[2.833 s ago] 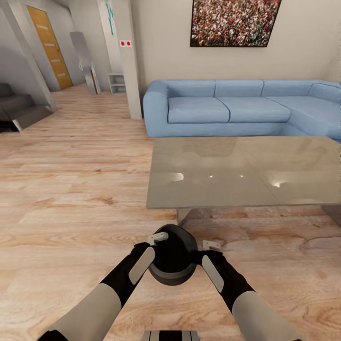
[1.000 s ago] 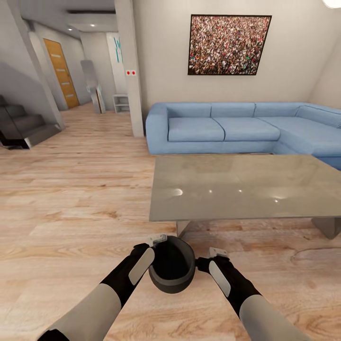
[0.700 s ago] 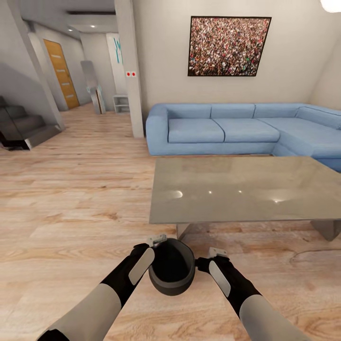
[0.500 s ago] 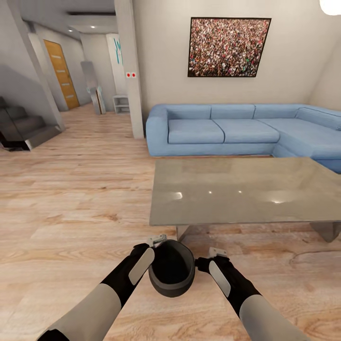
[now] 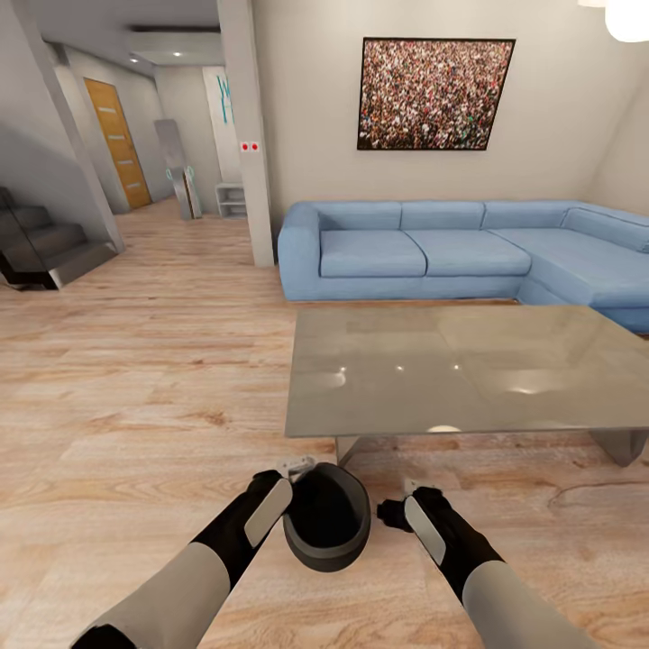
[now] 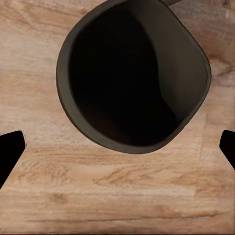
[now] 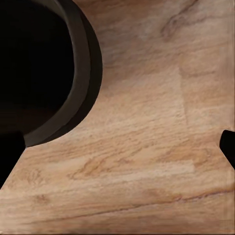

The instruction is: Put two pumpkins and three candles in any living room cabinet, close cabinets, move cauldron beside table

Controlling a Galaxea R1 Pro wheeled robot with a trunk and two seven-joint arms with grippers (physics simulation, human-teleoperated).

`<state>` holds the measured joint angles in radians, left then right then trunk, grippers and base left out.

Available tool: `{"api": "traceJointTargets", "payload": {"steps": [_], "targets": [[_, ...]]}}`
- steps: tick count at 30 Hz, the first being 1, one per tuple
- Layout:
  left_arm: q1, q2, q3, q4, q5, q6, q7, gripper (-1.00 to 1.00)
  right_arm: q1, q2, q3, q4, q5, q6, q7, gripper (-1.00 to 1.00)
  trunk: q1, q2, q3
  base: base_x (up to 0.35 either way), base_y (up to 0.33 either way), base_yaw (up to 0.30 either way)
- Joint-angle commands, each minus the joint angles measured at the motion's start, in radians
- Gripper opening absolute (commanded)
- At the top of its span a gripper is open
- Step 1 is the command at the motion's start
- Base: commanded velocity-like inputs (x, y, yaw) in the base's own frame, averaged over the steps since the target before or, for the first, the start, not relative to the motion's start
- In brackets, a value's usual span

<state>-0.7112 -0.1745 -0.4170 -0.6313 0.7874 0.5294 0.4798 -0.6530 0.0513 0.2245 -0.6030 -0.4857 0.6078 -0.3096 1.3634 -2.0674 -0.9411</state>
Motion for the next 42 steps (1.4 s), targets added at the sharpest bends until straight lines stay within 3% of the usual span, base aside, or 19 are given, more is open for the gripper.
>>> {"api": "traceJointTargets", "payload": {"steps": [1,4,6,10,16,23,27,34,42], "targets": [[-0.001,0.000,0.000,0.003,0.009,0.007,0.011,1.00,0.000,-0.014,0.004,-0.001,-0.011,0.027,-0.009,1.00,-0.004,0.007,0.002,0.000,0.000,0.000],[-0.001,0.000,0.001,0.009,0.007,0.039,0.071,1.00,0.000,-0.054,0.004,-0.003,-0.013,0.072,-0.009,1.00,-0.016,0.028,0.012,0.000,0.000,0.000],[-0.001,0.000,-0.002,0.017,0.007,0.055,0.127,1.00,0.000,-0.060,0.004,-0.002,-0.014,0.083,-0.009,1.00,-0.023,0.042,0.018,0.000,0.000,0.000],[-0.001,0.000,-0.005,0.063,0.006,0.059,0.155,1.00,0.002,-0.064,0.005,0.000,-0.013,0.088,-0.009,1.00,-0.039,0.070,0.031,0.000,0.000,0.000],[-0.001,0.000,-0.008,0.160,0.004,0.027,0.149,1.00,0.007,-0.082,0.007,0.052,-0.014,0.075,-0.006,1.00,-0.062,0.112,0.049,0.000,0.000,0.000],[0.000,0.000,-0.011,0.228,0.002,-0.013,0.143,1.00,0.007,-0.085,0.007,0.112,-0.013,0.044,-0.005,1.00,-0.088,0.161,0.071,0.000,0.000,-0.099],[0.003,0.000,-0.012,0.238,0.001,-0.016,0.140,1.00,0.007,-0.085,0.007,0.155,-0.013,-0.010,-0.005,1.00,-0.104,0.189,0.084,0.000,0.000,-0.231],[0.005,0.000,-0.012,0.253,-0.005,-0.015,0.073,1.00,0.007,-0.084,0.007,0.176,-0.013,-0.030,-0.005,1.00,-0.131,0.238,0.106,0.000,0.000,-0.246],[0.006,0.000,-0.013,0.254,-0.008,-0.015,0.060,1.00,0.007,-0.084,0.007,0.214,-0.014,-0.064,-0.005,1.00,-0.161,0.294,0.131,0.000,0.000,-0.112]]}}
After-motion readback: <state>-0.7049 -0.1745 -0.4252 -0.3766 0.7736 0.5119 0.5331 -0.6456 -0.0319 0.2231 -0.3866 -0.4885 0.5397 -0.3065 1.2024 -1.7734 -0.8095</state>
